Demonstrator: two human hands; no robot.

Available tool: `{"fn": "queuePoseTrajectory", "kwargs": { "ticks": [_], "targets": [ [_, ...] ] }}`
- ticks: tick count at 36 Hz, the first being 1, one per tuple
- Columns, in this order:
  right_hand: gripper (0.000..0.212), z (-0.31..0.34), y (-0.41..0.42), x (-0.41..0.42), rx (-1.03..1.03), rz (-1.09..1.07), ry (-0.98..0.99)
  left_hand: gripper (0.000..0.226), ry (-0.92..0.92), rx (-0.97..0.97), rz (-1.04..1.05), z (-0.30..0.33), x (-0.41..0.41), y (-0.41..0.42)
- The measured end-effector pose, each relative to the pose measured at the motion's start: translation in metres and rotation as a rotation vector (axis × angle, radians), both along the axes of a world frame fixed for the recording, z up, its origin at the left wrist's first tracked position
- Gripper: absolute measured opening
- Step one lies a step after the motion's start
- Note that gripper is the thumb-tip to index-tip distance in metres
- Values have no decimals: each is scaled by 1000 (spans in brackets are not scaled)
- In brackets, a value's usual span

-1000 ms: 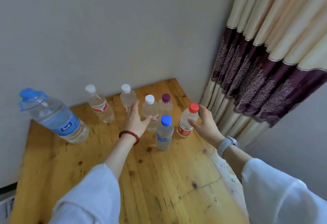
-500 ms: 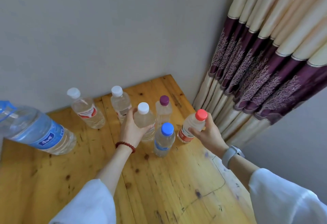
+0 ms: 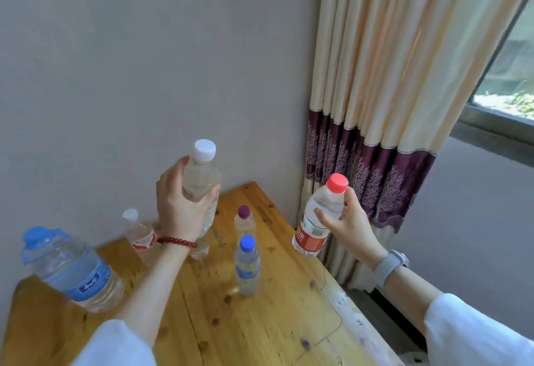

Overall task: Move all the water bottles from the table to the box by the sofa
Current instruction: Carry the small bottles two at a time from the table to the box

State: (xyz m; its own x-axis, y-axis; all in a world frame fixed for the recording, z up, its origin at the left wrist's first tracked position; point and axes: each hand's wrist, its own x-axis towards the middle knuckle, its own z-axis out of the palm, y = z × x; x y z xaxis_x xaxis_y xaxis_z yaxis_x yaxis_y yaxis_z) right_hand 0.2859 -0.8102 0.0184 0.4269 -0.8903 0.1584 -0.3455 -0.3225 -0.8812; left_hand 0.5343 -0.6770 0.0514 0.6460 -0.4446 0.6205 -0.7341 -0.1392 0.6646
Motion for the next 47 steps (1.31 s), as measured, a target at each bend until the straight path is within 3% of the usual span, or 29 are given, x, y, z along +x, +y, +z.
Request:
{"fn": "queuePoseTrajectory", "kwargs": {
  "ticks": [7,15,22,30,34,38,47],
  "targets": [
    [33,61,47,-101,-59,-59,-130,61,17,-40,-256,58,-105,7],
    [32,58,157,-298,-60,-272,-107,75,154,31,-675,35,-302,37],
    [56,4,291,-491,24,-720,139,63,255,231,-1096,-31,-512,90],
    [50,-36,464,-668,224,-1192,114,67,234,543,-1519,-73,-762,171],
    [33,-53,549,-736,294,-1450,32,67,201,632,-1770,-85,-872,219],
    [39,-67,631,-796,356,-1675,-20,55,76,666,-1979,-88,-979,280],
    [50,-62,786,-936,466,-2101,27,67,-136,759,-2334,-93,-1209,432]
  ]
}}
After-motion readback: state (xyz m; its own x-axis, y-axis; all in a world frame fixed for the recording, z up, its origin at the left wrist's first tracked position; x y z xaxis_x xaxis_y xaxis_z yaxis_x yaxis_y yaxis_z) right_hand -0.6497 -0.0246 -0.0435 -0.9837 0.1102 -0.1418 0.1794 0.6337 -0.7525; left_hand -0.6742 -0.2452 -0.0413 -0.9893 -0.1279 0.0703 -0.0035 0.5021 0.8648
